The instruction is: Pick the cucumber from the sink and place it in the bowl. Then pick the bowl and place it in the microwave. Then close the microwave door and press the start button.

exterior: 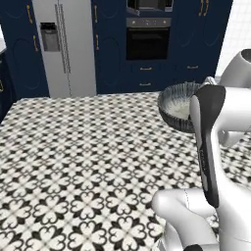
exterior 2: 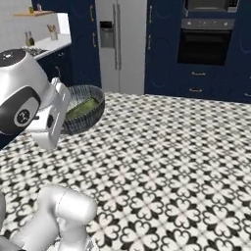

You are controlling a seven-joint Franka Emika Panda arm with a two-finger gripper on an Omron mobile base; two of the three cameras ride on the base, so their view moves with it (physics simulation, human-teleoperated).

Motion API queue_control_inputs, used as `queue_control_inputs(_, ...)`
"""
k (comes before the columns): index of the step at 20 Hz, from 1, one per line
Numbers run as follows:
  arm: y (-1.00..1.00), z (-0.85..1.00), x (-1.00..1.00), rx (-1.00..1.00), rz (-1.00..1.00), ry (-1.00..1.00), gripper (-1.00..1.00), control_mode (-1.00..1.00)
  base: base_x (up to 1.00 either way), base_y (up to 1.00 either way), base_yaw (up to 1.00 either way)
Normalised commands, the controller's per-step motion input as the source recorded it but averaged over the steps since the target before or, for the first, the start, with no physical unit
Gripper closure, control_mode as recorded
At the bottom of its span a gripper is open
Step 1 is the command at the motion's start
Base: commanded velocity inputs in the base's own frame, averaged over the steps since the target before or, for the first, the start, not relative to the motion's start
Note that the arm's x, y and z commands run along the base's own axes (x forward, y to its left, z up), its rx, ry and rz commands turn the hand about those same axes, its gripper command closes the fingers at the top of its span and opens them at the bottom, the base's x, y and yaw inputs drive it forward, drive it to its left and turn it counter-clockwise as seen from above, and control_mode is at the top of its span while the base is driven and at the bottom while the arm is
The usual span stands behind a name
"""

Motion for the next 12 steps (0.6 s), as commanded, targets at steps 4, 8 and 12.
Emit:
queue_control_inputs(4,0.00,0.00,0.00,0.00,0.00,0.00,1.00,1.00,1.00,-1.00,0.14)
queue_control_inputs(8,0.00,0.00,0.00,0.00,0.00,0.00,1.00,1.00,0.99,-1.00,0.12)
queue_control_inputs(12,0.00,0.00,0.00,0.00,0.00,0.00,1.00,1.00,1.00,-1.00,0.18)
